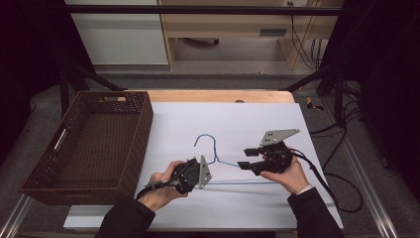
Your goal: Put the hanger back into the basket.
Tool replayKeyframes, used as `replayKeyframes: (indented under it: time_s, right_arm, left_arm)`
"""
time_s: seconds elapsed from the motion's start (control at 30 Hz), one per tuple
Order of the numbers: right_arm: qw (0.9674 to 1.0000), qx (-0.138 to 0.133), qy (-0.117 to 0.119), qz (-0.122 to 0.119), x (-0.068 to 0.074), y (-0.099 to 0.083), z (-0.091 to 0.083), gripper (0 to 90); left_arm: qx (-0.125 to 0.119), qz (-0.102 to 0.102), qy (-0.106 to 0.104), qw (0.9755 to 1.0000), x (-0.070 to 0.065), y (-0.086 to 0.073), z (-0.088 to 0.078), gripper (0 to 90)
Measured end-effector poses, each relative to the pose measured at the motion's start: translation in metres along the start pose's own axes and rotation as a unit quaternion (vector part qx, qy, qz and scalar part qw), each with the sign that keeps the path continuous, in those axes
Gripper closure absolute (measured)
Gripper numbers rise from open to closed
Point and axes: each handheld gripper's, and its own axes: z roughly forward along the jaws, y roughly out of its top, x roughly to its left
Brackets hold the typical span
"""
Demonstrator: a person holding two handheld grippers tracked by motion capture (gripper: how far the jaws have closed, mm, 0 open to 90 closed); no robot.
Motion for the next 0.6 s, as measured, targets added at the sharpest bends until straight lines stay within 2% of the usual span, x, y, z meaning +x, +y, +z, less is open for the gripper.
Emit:
replayKeyframes:
  time_s: [0.13,0.23,0.47,0.6]
  right_arm:
    - [0.9985,-0.032,-0.044,0.002,-0.002,-0.005,-0.006,25.9]
    - [0.9955,-0.061,-0.072,0.009,-0.003,-0.009,-0.012,18.1]
    - [0.989,-0.085,-0.118,0.03,-0.002,-0.022,-0.029,9.6]
    - [0.9862,-0.09,-0.133,0.042,-0.003,-0.033,-0.036,7.8]
  left_arm:
    - [0.01,-0.016,0.005,0.9998,0.004,0.0,0.0,87.0]
    - [0.017,-0.029,0.005,0.9994,0.007,0.0,-0.001,87.0]
    - [0.031,-0.068,0.006,0.9972,0.016,-0.003,-0.002,87.0]
    - [0.039,-0.084,0.009,0.9957,0.021,-0.002,-0.003,87.0]
